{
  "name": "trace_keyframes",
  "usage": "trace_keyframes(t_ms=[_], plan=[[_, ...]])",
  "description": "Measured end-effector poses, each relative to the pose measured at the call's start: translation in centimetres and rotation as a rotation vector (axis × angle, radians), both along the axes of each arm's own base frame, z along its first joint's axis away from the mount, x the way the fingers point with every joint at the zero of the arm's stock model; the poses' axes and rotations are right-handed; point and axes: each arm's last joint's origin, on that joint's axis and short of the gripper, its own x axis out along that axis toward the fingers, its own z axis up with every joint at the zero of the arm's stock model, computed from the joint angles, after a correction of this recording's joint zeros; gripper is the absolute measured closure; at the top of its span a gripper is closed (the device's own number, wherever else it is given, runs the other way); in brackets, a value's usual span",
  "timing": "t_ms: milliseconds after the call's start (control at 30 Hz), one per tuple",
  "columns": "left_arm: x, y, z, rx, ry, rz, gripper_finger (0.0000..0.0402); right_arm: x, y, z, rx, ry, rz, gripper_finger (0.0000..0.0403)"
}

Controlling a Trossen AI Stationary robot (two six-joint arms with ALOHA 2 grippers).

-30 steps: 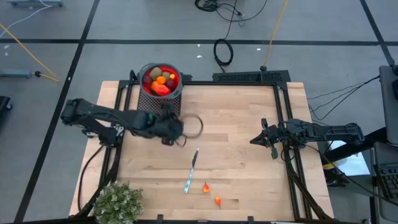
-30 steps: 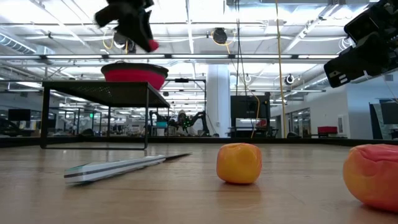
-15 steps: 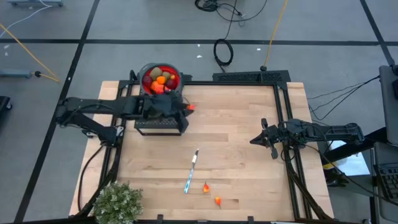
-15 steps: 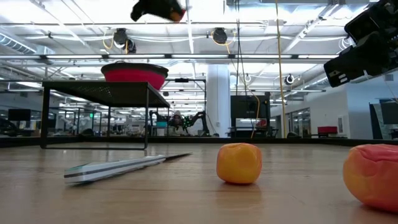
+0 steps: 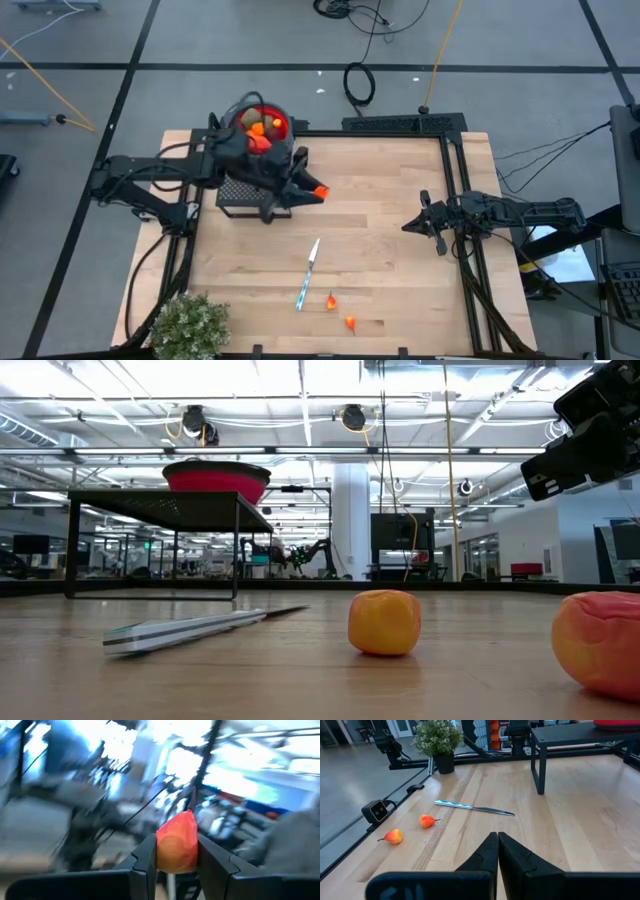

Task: Pick & Place Fruit
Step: Put the orange pear into the red strainer bowl on the shelf

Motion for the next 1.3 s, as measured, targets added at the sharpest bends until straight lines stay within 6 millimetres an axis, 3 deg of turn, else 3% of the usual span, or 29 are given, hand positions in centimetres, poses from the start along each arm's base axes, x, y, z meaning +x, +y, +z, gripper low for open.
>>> trace_keyframes(t_ms=[367, 567, 800, 900, 1067, 1300], plan=[[-1.1, -2.2, 2.6, 0.191, -0.380, -0.184, 0.0299, 0.0, 0.0, 0.0, 0.000, 0.000, 0.000, 0.0399], [-1.2, -3.3, 2.7, 0.243, -0.427, -0.195, 0.0299, 0.0, 0.0, 0.0, -0.040, -0.009, 0.008, 0.0399], [-1.0, -3.3, 2.6, 0.184, -0.382, -0.139, 0.0300, 0.0, 0.0, 0.0, -0.141, -0.031, 0.028, 0.0399], [-0.6, -2.9, 2.1, 0.078, -0.265, 0.001, 0.0300, 0.0, 0.0, 0.0, -0.143, -0.032, 0.029, 0.0399], [0.2, -1.5, -0.6, -0.091, 0.074, 0.417, 0.0300, 0.0, 0.0, 0.0, -0.144, -0.032, 0.029, 0.0399], [-0.5, 0.8, -4.3, -0.238, 0.431, 0.842, 0.0300, 0.0, 0.0, 0.0, -0.189, -0.042, 0.038, 0.0399]])
